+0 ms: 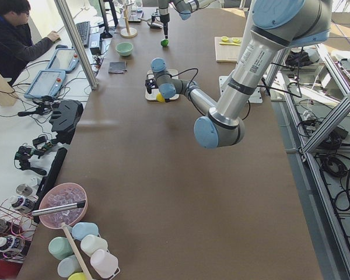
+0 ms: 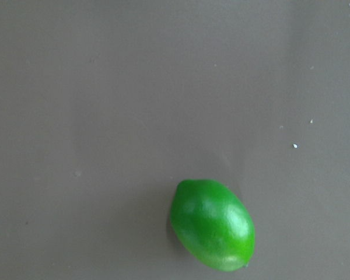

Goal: Place all lemons on tray

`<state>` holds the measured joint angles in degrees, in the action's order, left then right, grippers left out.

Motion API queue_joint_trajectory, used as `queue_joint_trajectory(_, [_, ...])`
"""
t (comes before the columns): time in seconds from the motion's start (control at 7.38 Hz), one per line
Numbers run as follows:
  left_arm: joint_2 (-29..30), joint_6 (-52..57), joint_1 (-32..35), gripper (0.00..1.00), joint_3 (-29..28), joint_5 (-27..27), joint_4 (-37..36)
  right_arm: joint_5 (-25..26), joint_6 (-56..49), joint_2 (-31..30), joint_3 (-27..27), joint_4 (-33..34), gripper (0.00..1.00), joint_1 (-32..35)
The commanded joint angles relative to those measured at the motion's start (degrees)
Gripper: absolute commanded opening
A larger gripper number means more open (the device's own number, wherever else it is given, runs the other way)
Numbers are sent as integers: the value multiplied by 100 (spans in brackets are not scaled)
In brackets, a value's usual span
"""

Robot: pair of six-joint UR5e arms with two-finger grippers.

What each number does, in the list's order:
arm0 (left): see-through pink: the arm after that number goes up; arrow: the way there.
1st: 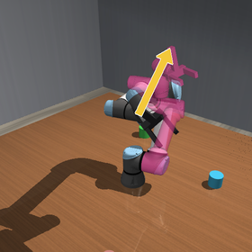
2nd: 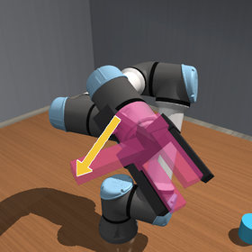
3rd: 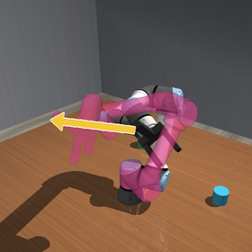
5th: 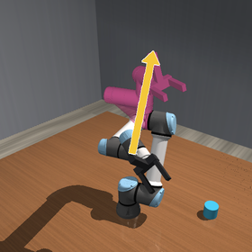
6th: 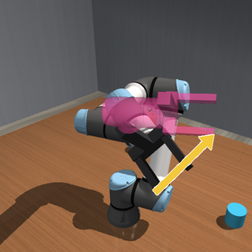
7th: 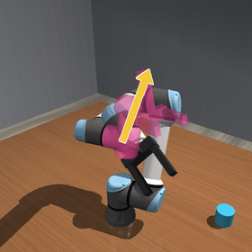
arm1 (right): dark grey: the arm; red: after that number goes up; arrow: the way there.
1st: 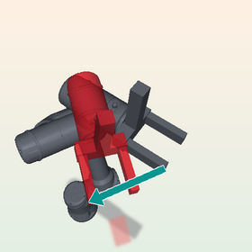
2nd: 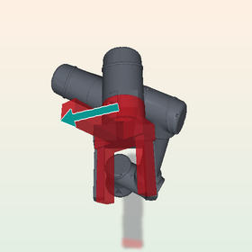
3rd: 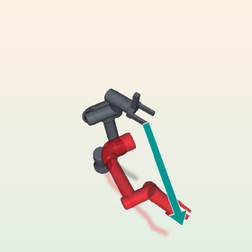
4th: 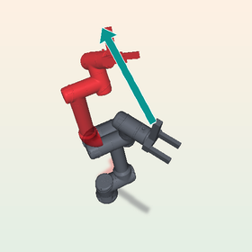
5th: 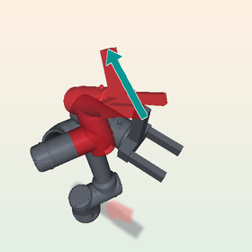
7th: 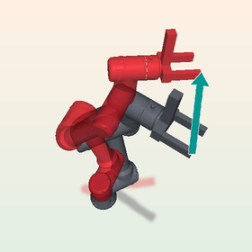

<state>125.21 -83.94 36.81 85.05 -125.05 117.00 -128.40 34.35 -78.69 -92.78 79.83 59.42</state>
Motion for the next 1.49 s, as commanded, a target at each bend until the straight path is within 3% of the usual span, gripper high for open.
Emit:
queue_joint_trajectory(0.0, [415, -456, -305, 0, -234, 470, 69, 26, 10, 99, 523, -536, 100, -1])
queue_joint_trajectory(0.14, [460, -448, -349, 32, -313, 594, 86, 34, 10, 117, 559, -538, 100, -1])
queue_joint_trajectory(0.27, [486, -422, -350, 97, -375, 604, 69, 35, 19, 152, 577, -538, 100, 8])
queue_joint_trajectory(0.68, [295, -178, -62, 98, -271, 632, 60, 26, 28, 161, 560, -547, 100, 8])
queue_joint_trajectory(0.95, [-371, 1056, 1050, 98, -121, -593, 34, 34, -42, 152, 568, -556, 100, 17])
queue_joint_trajectory(1.08, [-705, 1873, 1561, 98, -155, -887, 25, 35, -34, 161, 577, -565, 99, 0])
queue_joint_trajectory(1.36, [-1085, 3072, 1847, 98, -348, -855, 7, 34, -199, 161, 621, -643, 94, -44])
